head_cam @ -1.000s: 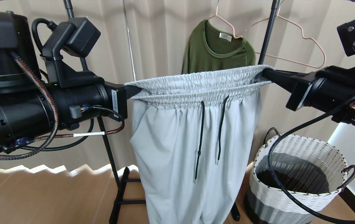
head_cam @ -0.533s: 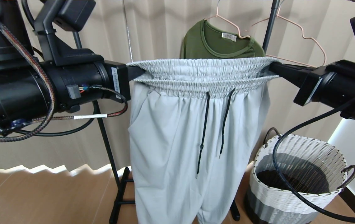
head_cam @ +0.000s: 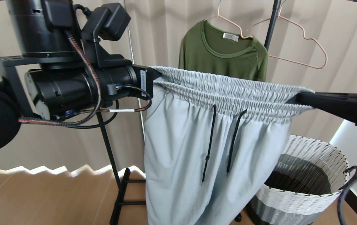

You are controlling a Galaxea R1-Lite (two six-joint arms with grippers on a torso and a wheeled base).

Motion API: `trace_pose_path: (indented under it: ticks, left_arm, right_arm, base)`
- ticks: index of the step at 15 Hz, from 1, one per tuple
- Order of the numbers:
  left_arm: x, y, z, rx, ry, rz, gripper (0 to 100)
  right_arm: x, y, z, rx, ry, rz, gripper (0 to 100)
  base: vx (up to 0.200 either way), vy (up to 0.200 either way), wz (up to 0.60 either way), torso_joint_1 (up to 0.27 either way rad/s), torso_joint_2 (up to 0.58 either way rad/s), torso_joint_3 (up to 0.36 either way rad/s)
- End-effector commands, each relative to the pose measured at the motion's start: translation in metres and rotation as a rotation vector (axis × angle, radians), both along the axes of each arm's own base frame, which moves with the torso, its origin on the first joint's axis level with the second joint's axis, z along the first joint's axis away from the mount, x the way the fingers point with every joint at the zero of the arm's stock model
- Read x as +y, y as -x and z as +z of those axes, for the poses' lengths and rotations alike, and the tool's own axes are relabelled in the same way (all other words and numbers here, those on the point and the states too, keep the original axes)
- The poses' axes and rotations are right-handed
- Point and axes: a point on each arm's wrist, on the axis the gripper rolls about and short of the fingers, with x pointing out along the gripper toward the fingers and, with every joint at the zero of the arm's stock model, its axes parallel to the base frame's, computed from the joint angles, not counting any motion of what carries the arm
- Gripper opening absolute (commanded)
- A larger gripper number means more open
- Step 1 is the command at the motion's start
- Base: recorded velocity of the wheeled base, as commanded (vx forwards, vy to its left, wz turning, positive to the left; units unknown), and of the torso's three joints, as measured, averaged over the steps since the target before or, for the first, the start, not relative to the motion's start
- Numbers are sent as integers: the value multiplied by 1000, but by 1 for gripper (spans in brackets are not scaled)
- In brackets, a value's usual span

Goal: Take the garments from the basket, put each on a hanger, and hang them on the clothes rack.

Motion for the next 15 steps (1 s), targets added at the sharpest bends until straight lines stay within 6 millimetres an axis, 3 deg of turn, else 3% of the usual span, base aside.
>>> trace_pose_path:
  ticks: [1, 9, 11, 15]
  left_arm:
    - [-17, -23, -7, 13, -7, -5, 0]
    - [-19, -24, -12, 39, -24, -10, 0]
    - [-11, -12, -13, 82, -53, -10, 0]
    - [18, 39, 1, 149, -92, -69, 0]
  right_arm:
    - [-6, 35, 5, -35, -27, 122, 0]
    - [-4, 31, -5, -2, -14, 137, 0]
    - [-11, 4, -10, -6, 22, 18, 0]
    - [-8, -51, -13, -97, 28, -91, 0]
  base:
    - [0, 0, 0, 0, 0, 0]
    - [0, 0, 0, 0, 0, 0]
    - [0, 0, 0, 0, 0, 0]
    - [0, 0, 0, 0, 0, 0]
